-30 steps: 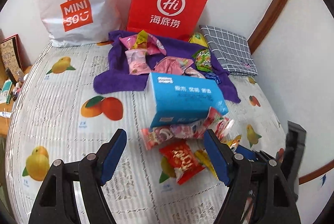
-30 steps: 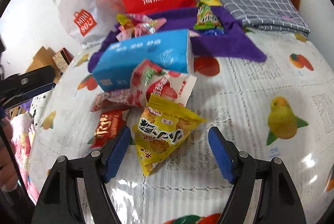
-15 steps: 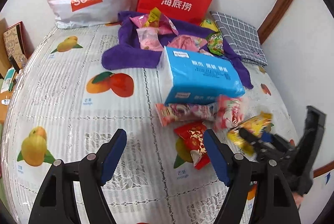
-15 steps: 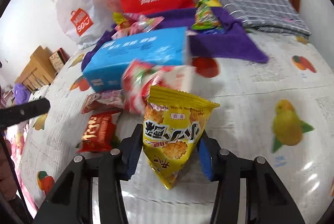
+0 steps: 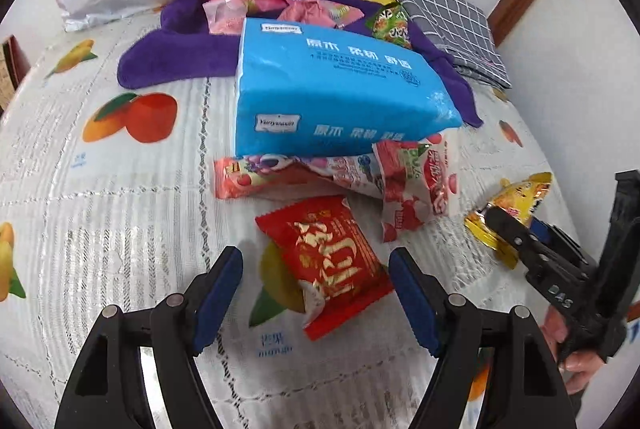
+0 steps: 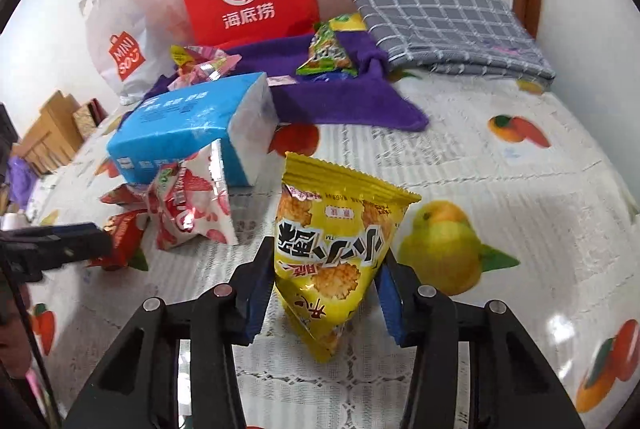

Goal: Organize snacks

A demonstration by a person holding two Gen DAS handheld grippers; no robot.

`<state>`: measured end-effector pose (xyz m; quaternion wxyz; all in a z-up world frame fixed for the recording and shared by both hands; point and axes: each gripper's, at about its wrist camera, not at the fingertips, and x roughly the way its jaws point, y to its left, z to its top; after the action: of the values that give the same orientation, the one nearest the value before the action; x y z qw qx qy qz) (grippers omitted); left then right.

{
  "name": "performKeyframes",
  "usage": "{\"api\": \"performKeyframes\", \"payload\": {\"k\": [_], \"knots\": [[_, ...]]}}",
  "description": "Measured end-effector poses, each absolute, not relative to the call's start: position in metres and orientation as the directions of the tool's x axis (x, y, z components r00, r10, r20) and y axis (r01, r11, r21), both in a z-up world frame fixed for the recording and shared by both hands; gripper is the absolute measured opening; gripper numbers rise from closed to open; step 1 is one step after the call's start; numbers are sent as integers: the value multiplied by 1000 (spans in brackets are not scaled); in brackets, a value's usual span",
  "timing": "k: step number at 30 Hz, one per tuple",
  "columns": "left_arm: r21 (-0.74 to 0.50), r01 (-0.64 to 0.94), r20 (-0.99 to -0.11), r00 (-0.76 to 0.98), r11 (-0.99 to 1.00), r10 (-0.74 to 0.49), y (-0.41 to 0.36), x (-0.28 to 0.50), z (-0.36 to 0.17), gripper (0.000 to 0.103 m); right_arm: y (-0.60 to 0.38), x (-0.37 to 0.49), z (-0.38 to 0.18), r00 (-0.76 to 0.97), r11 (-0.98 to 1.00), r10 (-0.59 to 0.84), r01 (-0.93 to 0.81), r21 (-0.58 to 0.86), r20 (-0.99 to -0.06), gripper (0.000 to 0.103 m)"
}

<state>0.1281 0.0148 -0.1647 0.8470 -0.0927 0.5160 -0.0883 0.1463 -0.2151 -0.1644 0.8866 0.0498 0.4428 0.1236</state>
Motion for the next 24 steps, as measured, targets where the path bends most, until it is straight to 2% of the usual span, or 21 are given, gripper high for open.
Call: {"api": "performKeyframes", "payload": {"k": [6, 8, 13, 20, 24], "knots": [[-166, 49, -861, 479, 985, -168, 2, 133, -166, 70, -215, 148, -168, 568, 966, 258, -161, 202, -781, 47], [-123, 39, -862, 490, 992, -127, 3, 132, -165, 46, -217, 148, -169, 564, 963, 271, -159, 220, -780, 47], [-111, 33, -862, 494, 993, -113, 20, 121, -163, 45, -227, 150, -171, 558, 950, 309, -142, 278, -770, 47], [-110, 14, -819, 565, 994, -98, 29, 113, -167, 46, -226, 150, -171, 557, 952, 304, -141, 273, -773, 47], [-52, 19, -805, 591, 998, -53, 20, 109, -169, 46, -224, 150, -171, 557, 955, 294, -142, 260, -777, 47]]}}
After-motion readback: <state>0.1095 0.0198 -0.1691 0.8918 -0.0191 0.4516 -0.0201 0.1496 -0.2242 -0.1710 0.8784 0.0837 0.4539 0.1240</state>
